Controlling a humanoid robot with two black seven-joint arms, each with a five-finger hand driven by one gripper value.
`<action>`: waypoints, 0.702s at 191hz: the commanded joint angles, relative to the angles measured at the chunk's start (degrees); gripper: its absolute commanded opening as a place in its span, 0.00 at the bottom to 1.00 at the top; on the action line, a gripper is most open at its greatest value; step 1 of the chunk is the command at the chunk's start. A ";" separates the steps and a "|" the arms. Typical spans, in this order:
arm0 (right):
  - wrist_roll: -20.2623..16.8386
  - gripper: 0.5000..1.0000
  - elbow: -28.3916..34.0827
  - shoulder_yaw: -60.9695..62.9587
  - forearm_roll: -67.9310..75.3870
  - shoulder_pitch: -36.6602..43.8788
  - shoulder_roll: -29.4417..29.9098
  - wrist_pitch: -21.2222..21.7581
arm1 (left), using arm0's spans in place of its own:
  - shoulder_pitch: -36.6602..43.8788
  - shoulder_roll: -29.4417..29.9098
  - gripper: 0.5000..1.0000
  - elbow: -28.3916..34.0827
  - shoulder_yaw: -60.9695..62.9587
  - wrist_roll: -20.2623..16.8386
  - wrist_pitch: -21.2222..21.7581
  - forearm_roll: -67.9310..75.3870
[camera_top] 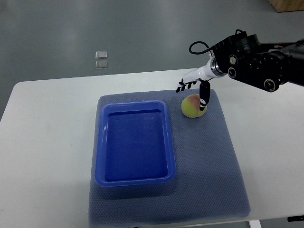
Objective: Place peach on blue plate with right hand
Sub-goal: 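Lower the right hand onto the peach and close fingers around it, then lift the peach up off the mat with the right hand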
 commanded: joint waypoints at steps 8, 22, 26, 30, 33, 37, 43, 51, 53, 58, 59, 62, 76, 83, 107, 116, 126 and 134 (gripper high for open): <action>0.89 0.86 -2.14 -0.13 -2.20 -2.95 1.47 -2.90 | 0.00 0.00 1.00 0.00 0.02 -0.01 0.03 0.02; 0.98 0.86 -2.76 -0.22 -2.20 -3.57 1.73 -3.78 | 0.00 0.00 1.00 0.00 0.02 -0.01 0.03 0.02; 0.98 0.86 -3.28 -0.57 -2.20 -4.45 2.08 -4.40 | 0.00 0.00 1.00 -0.08 0.02 -0.01 0.03 0.02; 1.07 0.86 -3.37 -0.66 -2.29 -4.71 2.08 -4.57 | 0.00 0.00 1.00 -0.08 0.02 -0.01 0.03 0.02; 1.07 0.85 -3.46 -0.83 -2.29 -4.97 2.08 -4.66 | 0.00 0.00 1.00 -0.08 0.02 -0.01 0.03 0.02; 1.07 0.85 -3.46 -0.83 -2.29 -4.97 2.08 -4.66 | 0.00 0.00 1.00 -0.08 0.02 -0.01 0.03 0.02; 1.24 0.85 -3.55 -0.83 -2.29 -5.58 2.08 -5.27 | 0.00 0.00 1.00 -0.08 0.02 -0.01 0.03 0.02; 1.42 0.85 -3.55 -0.83 -2.29 -6.03 2.08 -6.15 | 0.00 0.00 1.00 -0.08 0.02 -0.01 0.03 0.02; 1.42 0.85 -3.55 -0.83 -2.29 -6.12 2.17 -6.33 | 0.00 0.00 1.00 -0.08 0.02 -0.01 0.03 0.02; 1.42 0.85 -3.55 -0.83 -2.29 -6.20 2.08 -6.60 | 0.00 0.00 1.00 -0.08 0.02 -0.01 0.03 0.02; 1.42 0.85 -3.55 -0.83 -2.29 -6.20 2.08 -6.60 | 0.00 0.00 1.00 -0.08 0.02 -0.01 0.03 0.02; 1.42 0.85 -3.55 -0.83 -2.29 -6.20 2.08 -6.60 | 0.00 0.00 1.00 -0.08 0.02 -0.01 0.03 0.02; 1.51 0.77 -3.55 -0.83 -2.29 -6.73 2.08 -7.03 | 0.00 0.00 1.00 -0.26 0.02 -0.01 0.03 0.02; 1.51 0.71 -3.55 -0.83 -2.29 -6.91 2.08 -7.12 | 0.00 0.00 1.00 -0.26 0.11 -0.01 0.03 0.02; 2.04 0.35 -3.55 -0.92 -2.29 -7.08 2.08 -9.14 | 0.00 0.00 1.00 -0.17 0.11 -0.01 0.03 0.02; 1.95 0.10 -3.55 -1.01 -2.29 -7.08 2.08 -9.41 | 0.00 0.00 1.00 -0.17 0.11 -0.01 0.03 0.02; 1.95 0.01 -3.55 -1.10 -2.29 -7.00 2.08 -9.41 | 0.00 0.00 1.00 -0.17 0.02 -0.01 0.03 0.02; 1.95 0.00 -3.55 -1.27 -2.29 -6.91 2.08 -9.50 | 0.00 0.00 1.00 -0.17 0.02 -0.01 0.03 0.02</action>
